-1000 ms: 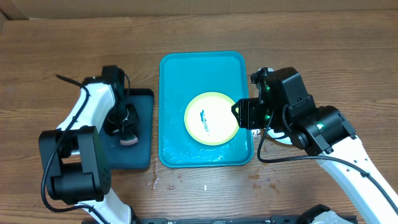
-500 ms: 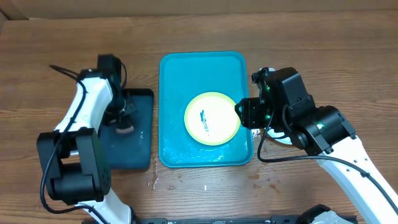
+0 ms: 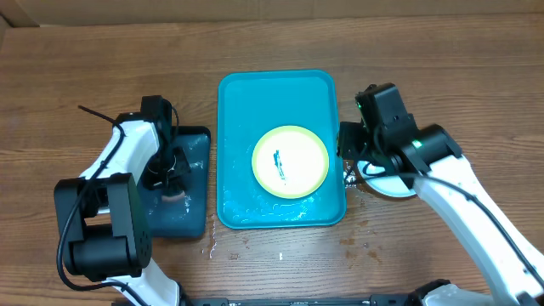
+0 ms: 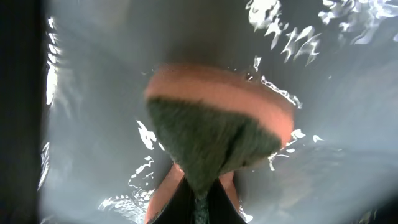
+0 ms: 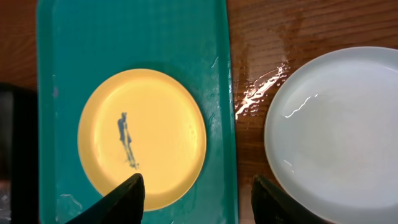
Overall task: Clean dirty plates on tray and stack at the side
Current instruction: 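Grasp the sponge from the black tray with the left gripper, then scrub the yellow plate with the sponge while the right gripper holds it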
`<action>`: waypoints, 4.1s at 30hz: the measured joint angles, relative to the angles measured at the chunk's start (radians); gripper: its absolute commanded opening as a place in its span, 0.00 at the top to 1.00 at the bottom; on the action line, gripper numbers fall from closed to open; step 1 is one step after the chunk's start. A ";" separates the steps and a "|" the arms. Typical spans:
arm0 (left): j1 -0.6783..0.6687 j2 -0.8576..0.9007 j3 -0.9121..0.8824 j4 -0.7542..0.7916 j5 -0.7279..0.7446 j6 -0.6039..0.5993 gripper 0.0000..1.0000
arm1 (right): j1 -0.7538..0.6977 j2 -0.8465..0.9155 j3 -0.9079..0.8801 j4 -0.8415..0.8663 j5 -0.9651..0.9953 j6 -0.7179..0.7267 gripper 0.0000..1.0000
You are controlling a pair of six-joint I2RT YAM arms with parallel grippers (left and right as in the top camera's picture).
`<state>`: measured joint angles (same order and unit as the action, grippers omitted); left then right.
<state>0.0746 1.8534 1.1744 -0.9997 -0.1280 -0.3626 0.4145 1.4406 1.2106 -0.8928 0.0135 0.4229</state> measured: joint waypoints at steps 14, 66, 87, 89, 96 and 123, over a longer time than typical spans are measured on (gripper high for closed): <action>-0.043 -0.056 0.575 -0.347 0.203 0.089 0.96 | -0.015 0.346 -0.007 0.182 -0.129 -0.128 0.50; -0.568 0.426 0.624 -0.088 0.238 -0.157 0.96 | -0.009 0.470 -0.010 0.112 -0.200 -0.051 0.96; -0.687 0.433 0.607 -0.292 0.196 -0.145 0.96 | 0.000 0.470 -0.012 0.116 -0.217 -0.039 0.96; -0.690 0.433 0.605 -0.332 0.062 -0.186 0.96 | 0.000 0.470 -0.012 0.118 -0.217 -0.037 0.96; -0.672 0.446 0.594 -0.366 -0.250 -0.276 0.96 | 0.003 0.470 -0.012 0.132 -0.229 -0.009 0.96; -0.565 0.442 0.593 -0.086 0.561 0.077 0.96 | -0.008 0.470 -0.012 0.140 -0.194 0.212 0.96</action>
<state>-0.4908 2.2951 1.7676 -1.0855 0.4332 -0.2859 0.4068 1.9106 1.1984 -0.7532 -0.1802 0.6346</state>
